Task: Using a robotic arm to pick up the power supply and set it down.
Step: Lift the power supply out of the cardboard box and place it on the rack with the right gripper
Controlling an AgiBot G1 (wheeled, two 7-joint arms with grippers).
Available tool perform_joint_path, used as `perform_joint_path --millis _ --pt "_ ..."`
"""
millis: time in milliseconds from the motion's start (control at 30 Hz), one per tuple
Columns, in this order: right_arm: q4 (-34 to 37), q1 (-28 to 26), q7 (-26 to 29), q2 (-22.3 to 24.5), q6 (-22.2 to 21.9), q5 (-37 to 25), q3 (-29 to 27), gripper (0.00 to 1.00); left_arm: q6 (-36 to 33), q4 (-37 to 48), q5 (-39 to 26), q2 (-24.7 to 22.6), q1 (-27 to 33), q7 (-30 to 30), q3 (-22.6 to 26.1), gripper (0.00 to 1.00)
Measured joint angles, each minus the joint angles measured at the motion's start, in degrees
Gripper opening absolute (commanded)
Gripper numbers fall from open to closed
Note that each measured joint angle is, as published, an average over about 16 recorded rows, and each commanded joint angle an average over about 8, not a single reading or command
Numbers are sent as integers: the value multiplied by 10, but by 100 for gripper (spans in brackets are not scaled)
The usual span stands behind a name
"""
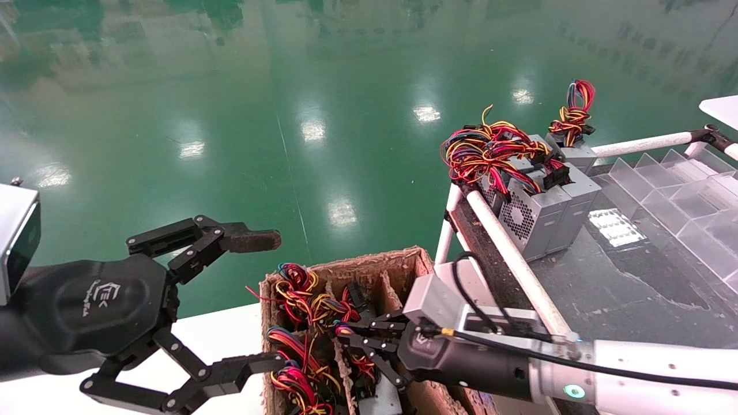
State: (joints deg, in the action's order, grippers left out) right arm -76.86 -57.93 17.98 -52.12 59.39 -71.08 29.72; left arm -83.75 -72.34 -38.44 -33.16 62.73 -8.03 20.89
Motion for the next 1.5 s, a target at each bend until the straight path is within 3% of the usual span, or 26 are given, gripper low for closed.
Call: perform_joint_path --millis 500,767,1133,1500 --pt "-4 36 -98 101 66 216 -153 0 0 0 0 0 0 0 0 100" --pt "1 31 -115 133 51 304 -232 0 0 0 0 0 0 0 0 100" --pt "42 -9 -117 150 -23 335 -289 0 0 0 0 0 0 0 0 100" --pt "148 -56 -139 177 -70 325 -319 0 0 0 0 0 0 0 0 100"
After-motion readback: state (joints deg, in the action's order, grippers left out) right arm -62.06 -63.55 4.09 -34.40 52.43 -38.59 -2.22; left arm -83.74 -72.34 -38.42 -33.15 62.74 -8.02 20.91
